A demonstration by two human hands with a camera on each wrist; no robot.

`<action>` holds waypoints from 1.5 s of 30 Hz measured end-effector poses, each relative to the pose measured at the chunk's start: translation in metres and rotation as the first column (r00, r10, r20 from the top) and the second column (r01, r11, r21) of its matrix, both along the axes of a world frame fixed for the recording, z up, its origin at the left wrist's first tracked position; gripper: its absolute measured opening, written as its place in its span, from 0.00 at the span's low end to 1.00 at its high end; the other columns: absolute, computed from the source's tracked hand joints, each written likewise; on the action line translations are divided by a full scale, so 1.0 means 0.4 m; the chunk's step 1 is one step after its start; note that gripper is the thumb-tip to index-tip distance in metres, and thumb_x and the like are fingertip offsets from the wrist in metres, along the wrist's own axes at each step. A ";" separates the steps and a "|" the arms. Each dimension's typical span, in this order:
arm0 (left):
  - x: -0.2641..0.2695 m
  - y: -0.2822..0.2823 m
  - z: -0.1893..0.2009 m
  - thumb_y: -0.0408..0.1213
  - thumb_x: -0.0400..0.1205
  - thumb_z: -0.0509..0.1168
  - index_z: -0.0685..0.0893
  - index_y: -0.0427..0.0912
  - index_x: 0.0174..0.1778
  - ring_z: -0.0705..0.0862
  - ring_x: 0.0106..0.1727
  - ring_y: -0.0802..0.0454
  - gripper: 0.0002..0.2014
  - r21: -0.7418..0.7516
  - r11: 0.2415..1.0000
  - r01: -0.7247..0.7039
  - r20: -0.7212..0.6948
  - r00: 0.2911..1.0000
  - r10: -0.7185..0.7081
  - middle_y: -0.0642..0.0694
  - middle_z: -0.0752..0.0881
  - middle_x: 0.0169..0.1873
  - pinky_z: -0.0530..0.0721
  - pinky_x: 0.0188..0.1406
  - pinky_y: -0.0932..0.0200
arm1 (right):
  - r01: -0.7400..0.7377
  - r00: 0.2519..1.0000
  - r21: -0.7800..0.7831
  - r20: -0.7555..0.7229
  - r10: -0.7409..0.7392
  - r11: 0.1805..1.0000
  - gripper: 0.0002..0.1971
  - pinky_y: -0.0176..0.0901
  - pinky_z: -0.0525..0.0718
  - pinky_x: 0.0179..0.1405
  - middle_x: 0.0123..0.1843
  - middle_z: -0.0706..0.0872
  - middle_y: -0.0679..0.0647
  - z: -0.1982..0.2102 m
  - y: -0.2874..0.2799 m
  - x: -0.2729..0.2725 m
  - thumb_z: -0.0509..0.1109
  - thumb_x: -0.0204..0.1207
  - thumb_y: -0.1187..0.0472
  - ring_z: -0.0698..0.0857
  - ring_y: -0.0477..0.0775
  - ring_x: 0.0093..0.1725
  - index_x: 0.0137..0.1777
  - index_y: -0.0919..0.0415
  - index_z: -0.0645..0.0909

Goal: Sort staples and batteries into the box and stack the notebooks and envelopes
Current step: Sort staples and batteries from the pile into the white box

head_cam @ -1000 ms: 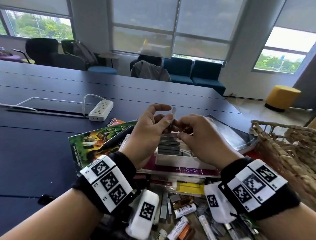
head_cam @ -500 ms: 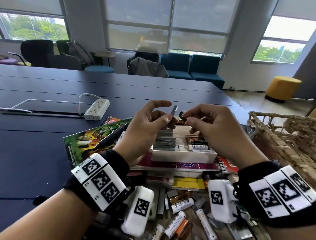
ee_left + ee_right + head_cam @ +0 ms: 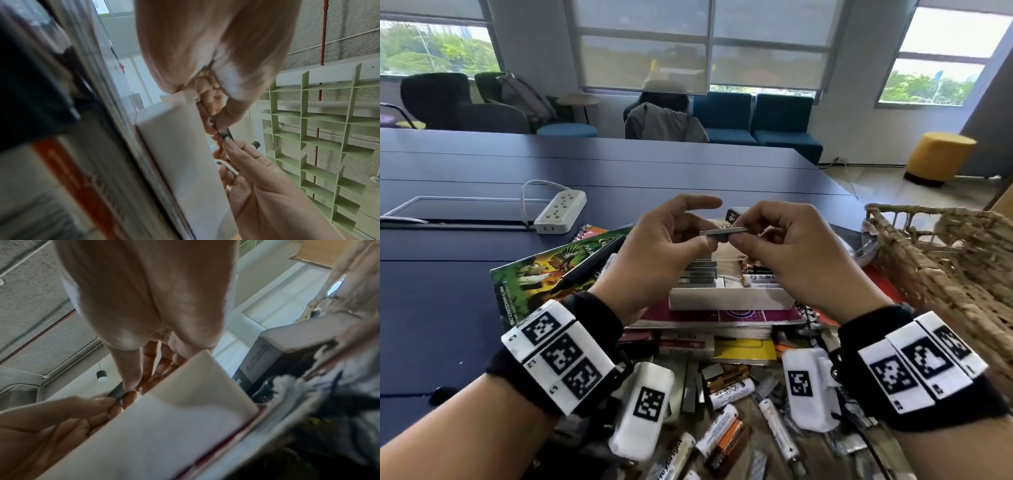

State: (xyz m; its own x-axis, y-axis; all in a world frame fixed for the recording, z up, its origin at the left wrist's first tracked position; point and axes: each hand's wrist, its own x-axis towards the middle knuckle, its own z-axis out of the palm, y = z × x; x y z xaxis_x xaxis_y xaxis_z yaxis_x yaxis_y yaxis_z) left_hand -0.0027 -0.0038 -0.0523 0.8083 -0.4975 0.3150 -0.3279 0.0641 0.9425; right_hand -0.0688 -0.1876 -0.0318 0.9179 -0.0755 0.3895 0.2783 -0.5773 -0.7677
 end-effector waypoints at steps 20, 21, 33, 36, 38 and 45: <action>0.017 0.038 0.058 0.40 0.80 0.77 0.92 0.52 0.53 0.91 0.47 0.55 0.07 0.250 0.956 -0.153 0.338 0.939 0.062 0.56 0.93 0.46 0.90 0.50 0.50 | 0.040 0.999 0.169 -0.032 -0.035 0.985 0.06 0.39 0.79 0.30 0.33 0.86 0.66 -0.013 0.015 0.015 0.81 0.77 0.61 0.79 0.50 0.29 0.41 0.61 0.90; 0.018 0.038 0.056 0.37 0.80 0.77 0.93 0.48 0.52 0.91 0.45 0.52 0.06 0.236 0.962 -0.135 0.331 0.942 0.051 0.54 0.93 0.44 0.91 0.49 0.47 | 0.028 0.999 0.175 -0.040 -0.021 0.984 0.06 0.38 0.79 0.30 0.32 0.86 0.62 -0.013 0.017 0.015 0.80 0.77 0.61 0.79 0.49 0.29 0.41 0.61 0.90; 0.036 0.044 0.026 0.35 0.79 0.78 0.94 0.46 0.44 0.86 0.34 0.54 0.02 0.279 0.936 -0.216 0.310 0.943 0.125 0.54 0.92 0.35 0.86 0.40 0.59 | 0.177 0.984 -0.180 0.020 -0.176 0.968 0.07 0.28 0.75 0.29 0.30 0.85 0.46 -0.019 -0.012 0.013 0.79 0.77 0.56 0.78 0.39 0.28 0.38 0.52 0.88; 0.041 0.043 0.019 0.39 0.78 0.80 0.94 0.51 0.43 0.80 0.33 0.64 0.02 0.359 0.886 -0.292 0.366 0.918 0.154 0.58 0.88 0.33 0.82 0.37 0.60 | 0.140 0.987 -0.265 -0.040 -0.156 0.954 0.07 0.36 0.78 0.33 0.31 0.86 0.47 -0.031 -0.016 0.018 0.80 0.76 0.54 0.79 0.40 0.29 0.37 0.51 0.87; 0.043 0.042 0.014 0.41 0.77 0.80 0.94 0.54 0.43 0.80 0.37 0.62 0.02 0.435 0.829 -0.351 0.408 0.898 0.166 0.57 0.85 0.39 0.76 0.39 0.59 | 0.119 0.988 -0.259 -0.064 -0.140 0.958 0.08 0.42 0.82 0.34 0.32 0.87 0.48 -0.036 -0.019 0.020 0.80 0.76 0.54 0.80 0.41 0.30 0.37 0.52 0.87; 0.033 0.037 0.025 0.39 0.79 0.78 0.94 0.56 0.44 0.80 0.39 0.59 0.05 0.494 0.780 -0.385 0.447 0.882 0.152 0.56 0.83 0.42 0.73 0.39 0.62 | 0.081 0.992 -0.238 -0.072 -0.100 0.968 0.07 0.42 0.82 0.35 0.31 0.88 0.49 -0.040 -0.025 0.021 0.80 0.76 0.56 0.81 0.41 0.29 0.37 0.52 0.87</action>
State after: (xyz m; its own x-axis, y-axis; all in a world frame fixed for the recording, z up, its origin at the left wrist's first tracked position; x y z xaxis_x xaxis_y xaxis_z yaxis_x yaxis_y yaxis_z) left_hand 0.0105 0.0108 -0.0423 0.8179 -0.4562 0.3505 -0.5713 -0.5724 0.5882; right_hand -0.0605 -0.1978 -0.0479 0.9412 -0.0754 0.3292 0.1577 -0.7638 -0.6259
